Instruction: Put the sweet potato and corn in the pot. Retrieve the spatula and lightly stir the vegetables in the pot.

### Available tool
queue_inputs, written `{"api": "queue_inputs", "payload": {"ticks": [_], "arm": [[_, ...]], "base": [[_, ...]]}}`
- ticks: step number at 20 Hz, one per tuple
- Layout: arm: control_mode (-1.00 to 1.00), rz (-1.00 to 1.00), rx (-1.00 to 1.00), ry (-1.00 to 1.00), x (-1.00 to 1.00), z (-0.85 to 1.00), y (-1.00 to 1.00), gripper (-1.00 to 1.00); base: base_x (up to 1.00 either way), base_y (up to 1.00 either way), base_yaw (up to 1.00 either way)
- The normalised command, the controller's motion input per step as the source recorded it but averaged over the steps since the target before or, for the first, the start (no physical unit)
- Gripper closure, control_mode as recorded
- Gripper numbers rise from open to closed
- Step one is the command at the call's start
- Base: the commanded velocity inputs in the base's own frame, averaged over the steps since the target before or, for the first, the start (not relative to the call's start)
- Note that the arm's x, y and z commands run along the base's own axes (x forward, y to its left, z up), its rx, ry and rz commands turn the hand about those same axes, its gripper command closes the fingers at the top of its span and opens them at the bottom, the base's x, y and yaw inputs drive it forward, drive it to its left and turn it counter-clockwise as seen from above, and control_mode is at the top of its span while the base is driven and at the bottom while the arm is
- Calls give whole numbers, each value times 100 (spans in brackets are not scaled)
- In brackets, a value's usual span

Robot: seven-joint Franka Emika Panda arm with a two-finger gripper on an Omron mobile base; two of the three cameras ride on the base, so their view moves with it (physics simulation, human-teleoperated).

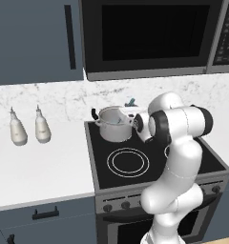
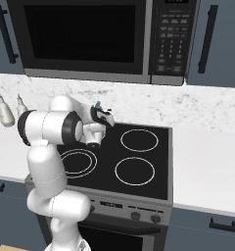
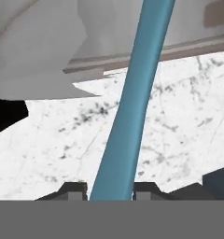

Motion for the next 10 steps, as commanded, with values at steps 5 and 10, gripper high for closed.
{"api": "queue_inputs", "payload": {"ticks": [5,10], "arm": [[-100,-1,-15,10,0,0,0,100],[-100,0,-16,35,-7,21,0,100]], "base": [[0,0,0],[0,0,0]]}}
